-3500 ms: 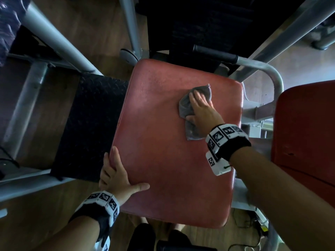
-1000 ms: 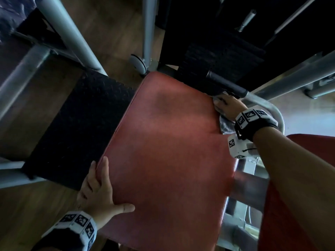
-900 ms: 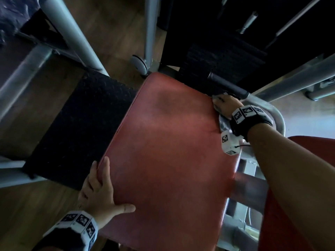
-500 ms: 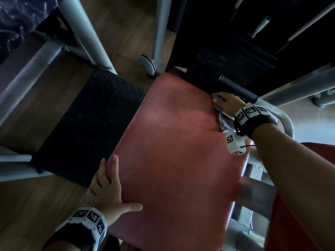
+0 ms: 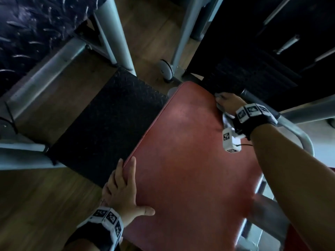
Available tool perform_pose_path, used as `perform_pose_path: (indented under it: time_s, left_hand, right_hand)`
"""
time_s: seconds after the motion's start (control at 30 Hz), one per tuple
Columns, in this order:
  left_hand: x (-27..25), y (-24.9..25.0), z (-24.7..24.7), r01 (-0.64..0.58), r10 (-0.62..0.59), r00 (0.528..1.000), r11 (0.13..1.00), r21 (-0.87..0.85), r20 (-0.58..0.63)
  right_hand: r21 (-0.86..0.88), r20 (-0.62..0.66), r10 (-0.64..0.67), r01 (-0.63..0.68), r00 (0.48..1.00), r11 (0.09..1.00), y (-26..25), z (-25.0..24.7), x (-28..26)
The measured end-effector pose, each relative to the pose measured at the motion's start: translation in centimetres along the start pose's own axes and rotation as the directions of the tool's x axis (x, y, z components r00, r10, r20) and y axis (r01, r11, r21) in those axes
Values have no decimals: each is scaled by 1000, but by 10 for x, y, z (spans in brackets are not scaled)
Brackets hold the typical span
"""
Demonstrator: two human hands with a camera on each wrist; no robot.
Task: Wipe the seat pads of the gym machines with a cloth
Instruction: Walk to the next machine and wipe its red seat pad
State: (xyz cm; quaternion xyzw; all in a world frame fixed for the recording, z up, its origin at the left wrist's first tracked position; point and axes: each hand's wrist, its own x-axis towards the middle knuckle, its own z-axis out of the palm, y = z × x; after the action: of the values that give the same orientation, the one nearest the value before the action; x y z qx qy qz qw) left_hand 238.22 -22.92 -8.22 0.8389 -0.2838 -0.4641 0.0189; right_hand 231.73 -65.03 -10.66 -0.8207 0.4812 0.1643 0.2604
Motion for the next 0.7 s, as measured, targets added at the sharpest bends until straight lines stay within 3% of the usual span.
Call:
perform_pose_path:
  time_s: [0.07,0.17,0.37,0.5,0.6,0.7]
  left_hand:
    - [0,-1,2,-1,1,1000,1000,-12,-10]
    - [1,-2,3,-4,4,1000,1000,-21,-20]
    - [2,-4,4,-15,15,1000,1000,-18,-24]
    - [3,-5,5,-15,15,1000,1000,-20,-21]
    - [3,-4,5,-18,18,1000,1000,-14,-25]
    - [3,-4,6,-15,15,1000,1000,-10,-26]
  right_hand:
    - [65,-9,-118,118,993,991,-36,5,12]
    - [16,2,-229,228,974,973,-71,8,27]
    - [10,39,-72,72,997,997,-28,4,31]
    - [19,14,-63,63,998,998,-61,6,25]
    - [8,-42,-237,237,971,971,-94,17,16]
    - [-153,-179,-367,343,913,927,-100,41,-10]
